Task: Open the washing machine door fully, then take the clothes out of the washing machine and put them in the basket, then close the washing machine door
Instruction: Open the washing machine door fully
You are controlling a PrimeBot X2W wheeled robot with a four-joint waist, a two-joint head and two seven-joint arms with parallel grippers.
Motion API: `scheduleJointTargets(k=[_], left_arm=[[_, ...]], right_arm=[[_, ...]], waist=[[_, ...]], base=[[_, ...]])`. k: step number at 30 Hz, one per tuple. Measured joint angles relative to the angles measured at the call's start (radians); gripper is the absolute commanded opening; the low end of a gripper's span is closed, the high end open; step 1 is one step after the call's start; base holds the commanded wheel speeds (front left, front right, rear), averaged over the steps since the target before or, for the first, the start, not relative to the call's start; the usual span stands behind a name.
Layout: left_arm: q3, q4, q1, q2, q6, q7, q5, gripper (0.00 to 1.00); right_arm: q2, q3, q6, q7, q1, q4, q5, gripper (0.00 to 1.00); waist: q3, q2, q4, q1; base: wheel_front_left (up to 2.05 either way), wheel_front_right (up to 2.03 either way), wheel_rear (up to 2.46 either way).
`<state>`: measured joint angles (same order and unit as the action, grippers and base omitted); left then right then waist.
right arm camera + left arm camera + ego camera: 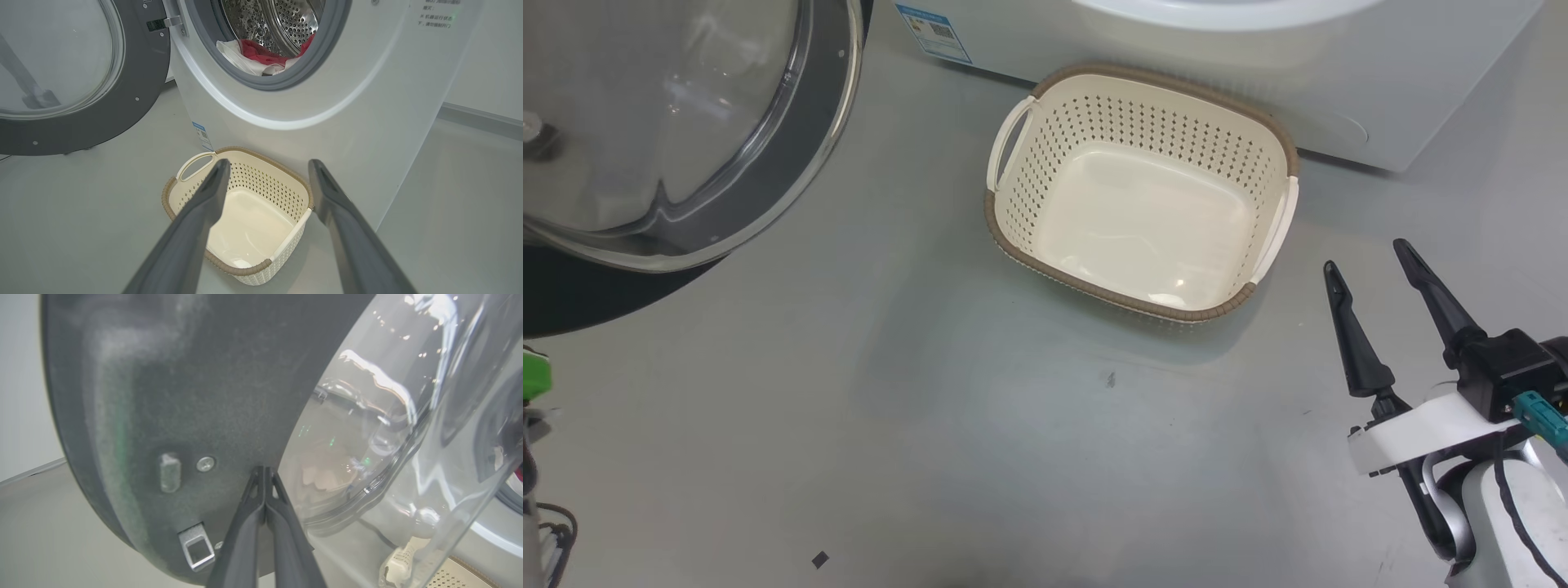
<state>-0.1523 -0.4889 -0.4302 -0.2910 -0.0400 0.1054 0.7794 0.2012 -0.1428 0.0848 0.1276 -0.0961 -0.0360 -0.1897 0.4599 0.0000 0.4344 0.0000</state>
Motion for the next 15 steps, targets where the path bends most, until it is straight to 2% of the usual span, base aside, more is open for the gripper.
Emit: scheduleJointTargets(k=[6, 15], left_arm=[[-0.013, -0.068, -0.053, -0.035, -0.011, -0.003, 0.004, 0.0], [-0.007, -0.149, -0.115, -0.038, -0.033, 0.003, 0.004, 0.0]], right_arm=[[0.017, 0.014, -0.008, -0.009, -0.002, -0.017, 0.002, 1.0], [0.02, 0.023, -0.011, -0.017, -0.003, -0.021, 0.003, 1.0]], waist=[[0.031, 0.0, -0.011, 0.0], [0.043, 0.0, -0.008, 0.0]], base=[[0.0, 0.0, 0.0], [0.0, 0.0, 0.0]])
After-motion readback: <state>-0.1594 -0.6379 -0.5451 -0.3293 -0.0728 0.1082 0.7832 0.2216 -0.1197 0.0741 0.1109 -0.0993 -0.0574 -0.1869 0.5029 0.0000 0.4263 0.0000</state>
